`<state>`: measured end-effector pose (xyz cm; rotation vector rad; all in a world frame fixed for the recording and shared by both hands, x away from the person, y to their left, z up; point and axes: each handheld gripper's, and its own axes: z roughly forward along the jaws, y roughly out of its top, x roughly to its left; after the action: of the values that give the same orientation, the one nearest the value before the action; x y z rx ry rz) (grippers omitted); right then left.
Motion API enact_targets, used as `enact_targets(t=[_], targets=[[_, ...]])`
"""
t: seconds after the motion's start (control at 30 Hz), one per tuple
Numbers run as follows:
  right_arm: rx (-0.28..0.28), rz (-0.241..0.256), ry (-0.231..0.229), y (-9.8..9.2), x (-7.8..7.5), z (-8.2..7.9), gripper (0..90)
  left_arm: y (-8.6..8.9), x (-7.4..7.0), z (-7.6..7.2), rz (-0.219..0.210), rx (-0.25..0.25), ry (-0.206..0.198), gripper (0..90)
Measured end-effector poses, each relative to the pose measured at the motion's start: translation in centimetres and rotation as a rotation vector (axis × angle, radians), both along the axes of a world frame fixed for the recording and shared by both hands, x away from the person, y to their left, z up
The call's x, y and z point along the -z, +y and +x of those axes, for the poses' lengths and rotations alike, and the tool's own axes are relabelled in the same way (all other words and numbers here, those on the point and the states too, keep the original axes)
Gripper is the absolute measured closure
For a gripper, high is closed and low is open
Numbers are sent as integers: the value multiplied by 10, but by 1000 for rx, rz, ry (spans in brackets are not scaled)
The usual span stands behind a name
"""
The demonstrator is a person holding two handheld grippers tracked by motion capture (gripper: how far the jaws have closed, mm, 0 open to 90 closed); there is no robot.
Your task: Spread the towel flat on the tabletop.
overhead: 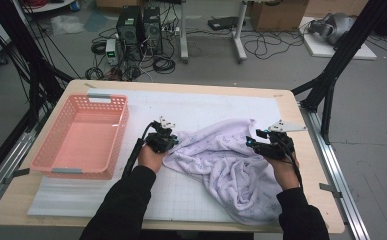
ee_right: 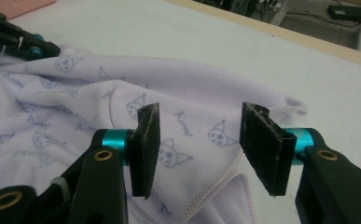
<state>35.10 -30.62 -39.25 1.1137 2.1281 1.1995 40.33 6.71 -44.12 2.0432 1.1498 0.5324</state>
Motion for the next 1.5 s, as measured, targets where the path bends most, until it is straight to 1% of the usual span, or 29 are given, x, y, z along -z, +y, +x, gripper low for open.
enact_targets(t=[0.07,0.1,0.13,0.2,0.37,0.43,0.5,0.53,0.6,0.63,0.67,0.73,0.77,0.8,0.83,0.9,0.97,1.03,1.13,1.2,1.23,1.27,1.3,1.33,1.37,1.4,1.43,1.47,1.5], targets=[[3,-3,2,0,1,0,478,9,1,9,-41,-69,-14,857],[3,-3,2,0,1,0,478,13,2,14,-44,-91,5,857],[5,-5,3,0,2,0,478,19,4,19,-54,-110,4,857],[6,-4,3,0,3,1,477,29,4,27,-104,-181,-7,858],[-9,1,6,-2,7,2,476,49,-1,43,-118,-265,-41,858],[-11,-1,12,-1,8,2,476,53,-6,50,-103,-282,-45,858],[-7,-2,19,-1,9,3,476,56,-13,54,-91,-307,-89,858],[-7,0,20,-1,10,3,476,58,-15,55,-108,-332,-114,858],[-2,-2,15,-3,10,3,475,63,-16,55,-117,-371,-107,853],[1,5,18,-3,10,2,475,65,-14,55,-110,-368,-88,843],[10,7,15,-5,10,3,473,65,-12,54,-105,-359,-56,738],[15,10,17,-7,10,3,471,65,-12,53,-120,-356,-44,544],[15,10,17,-7,10,3,471,63,-13,52,-139,-342,-32,544],[27,19,15,-7,10,4,471,61,-15,50,-148,-320,-24,487],[33,21,14,-7,10,5,471,57,-17,47,-154,-300,-35,472],[43,13,14,-6,10,7,472,49,-21,38,-157,-272,-85,462],[50,-7,21,-2,10,11,475,44,-25,30,-156,-248,-105,430],[51,-24,28,0,11,14,477,38,-25,24,-164,-213,-108,427],[52,-54,72,12,18,29,479,34,-24,15,-169,-168,-100,423],[54,-64,86,15,21,32,481,32,-22,9,-179,-154,-102,422],[48,-81,99,18,25,37,482,32,-21,7,-183,-148,-99,422],[49,-115,134,22,33,45,483,32,-19,5,-188,-138,-92,422],[49,-115,134,22,33,45,483,32,-18,3,-190,-130,-83,422],[50,-132,176,26,41,52,499,32,-15,0,-219,-117,-65,422],[46,-137,194,28,44,55,564,32,-15,0,-219,-117,-65,422],[28,-141,201,29,46,58,648,32,-14,-1,-225,-110,-53,422],[28,-141,201,29,46,58,648,32,-13,-3,-227,-106,-52,422],[12,-161,192,30,47,61,777,32,-13,-5,-234,-102,-50,421],[6,-184,180,30,46,63,849,31,-11,-9,-238,-93,-45,422]])
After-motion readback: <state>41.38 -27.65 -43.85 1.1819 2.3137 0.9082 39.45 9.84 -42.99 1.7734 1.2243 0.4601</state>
